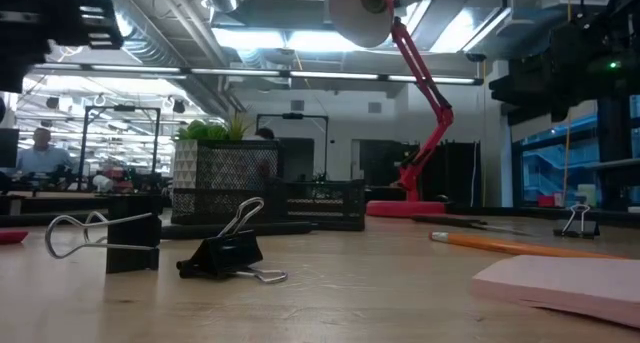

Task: Pick and place office supplies into organizer
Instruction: Put the left black pen into the black desk organizer

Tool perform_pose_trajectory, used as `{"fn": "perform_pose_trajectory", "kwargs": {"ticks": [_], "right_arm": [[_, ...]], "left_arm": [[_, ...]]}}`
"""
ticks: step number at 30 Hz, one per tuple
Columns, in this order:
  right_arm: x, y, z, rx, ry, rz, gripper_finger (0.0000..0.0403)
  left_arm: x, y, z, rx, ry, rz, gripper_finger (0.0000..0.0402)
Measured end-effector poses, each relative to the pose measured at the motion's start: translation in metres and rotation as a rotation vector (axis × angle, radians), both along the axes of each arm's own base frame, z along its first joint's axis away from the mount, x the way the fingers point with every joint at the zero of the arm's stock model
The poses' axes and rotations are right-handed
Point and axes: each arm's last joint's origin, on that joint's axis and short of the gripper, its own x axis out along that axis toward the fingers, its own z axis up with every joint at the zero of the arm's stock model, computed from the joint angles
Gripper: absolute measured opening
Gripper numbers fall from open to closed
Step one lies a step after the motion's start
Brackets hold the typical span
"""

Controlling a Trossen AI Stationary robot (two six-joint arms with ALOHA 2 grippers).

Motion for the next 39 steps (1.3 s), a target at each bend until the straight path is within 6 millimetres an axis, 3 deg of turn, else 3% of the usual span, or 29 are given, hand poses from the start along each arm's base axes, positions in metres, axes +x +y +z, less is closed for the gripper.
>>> {"fn": "perform_pose_trajectory", "kwargs": {"ticks": [11,39], "right_arm": [[0.0,0.0,0.0,-0.033,0.022,-0.002,0.015],[0.0,0.0,0.0,-0.064,0.045,-0.004,0.015]], "left_arm": [[0.002,0.016,0.023,-0.13,-0.223,0.592,0.0157],[0.002,0.017,0.024,-0.182,-0.217,0.628,0.0157]]}}
